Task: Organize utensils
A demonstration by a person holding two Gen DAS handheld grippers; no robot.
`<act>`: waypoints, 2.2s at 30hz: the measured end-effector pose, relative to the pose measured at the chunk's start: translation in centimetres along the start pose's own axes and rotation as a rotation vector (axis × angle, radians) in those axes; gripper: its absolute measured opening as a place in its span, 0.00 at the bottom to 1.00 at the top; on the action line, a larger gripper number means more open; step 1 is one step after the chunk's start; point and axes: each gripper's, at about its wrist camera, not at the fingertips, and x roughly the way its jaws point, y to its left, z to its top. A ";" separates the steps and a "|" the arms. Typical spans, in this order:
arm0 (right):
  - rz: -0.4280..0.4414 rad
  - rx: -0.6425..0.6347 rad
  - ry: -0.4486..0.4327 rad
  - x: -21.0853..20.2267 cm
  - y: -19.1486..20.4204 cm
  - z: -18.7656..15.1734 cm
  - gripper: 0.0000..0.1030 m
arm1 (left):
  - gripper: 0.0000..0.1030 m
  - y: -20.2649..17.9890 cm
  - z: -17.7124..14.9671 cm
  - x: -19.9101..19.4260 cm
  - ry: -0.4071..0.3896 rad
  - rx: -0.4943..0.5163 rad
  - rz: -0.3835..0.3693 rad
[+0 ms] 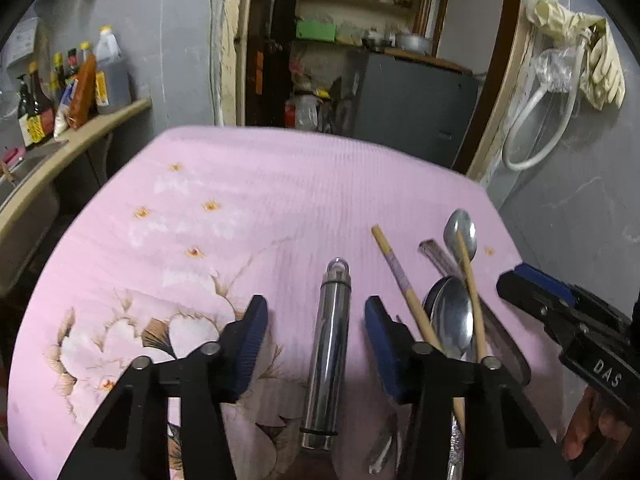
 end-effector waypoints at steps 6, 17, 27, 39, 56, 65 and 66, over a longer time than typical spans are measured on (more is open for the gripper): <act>-0.009 0.013 0.077 2.6 -0.2 1.0 0.23 | 0.35 0.6 0.4 1.4 0.060 -0.022 -0.030; 0.060 0.139 0.144 4.8 -1.0 1.1 0.10 | 0.18 1.1 1.4 2.3 0.134 -0.038 -0.041; 0.118 0.162 -0.012 -2.1 1.0 1.5 0.07 | 0.17 1.2 2.5 -2.9 0.011 -0.057 -0.096; -0.003 0.031 -0.211 -15.2 6.9 1.0 0.05 | 0.17 0.3 2.2 -11.5 -0.118 -0.008 -0.195; -0.142 -0.072 -0.413 -28.1 20.3 2.2 0.05 | 0.17 5.0 2.1 -25.4 -0.235 0.070 -0.351; -0.101 -0.143 -0.535 -33.4 28.7 4.6 0.05 | 0.17 10.6 4.0 -34.3 -0.356 0.099 -0.394; -0.090 -0.148 -0.543 -33.6 29.5 4.8 0.05 | 0.17 11.1 4.1 -35.2 -0.371 0.104 -0.391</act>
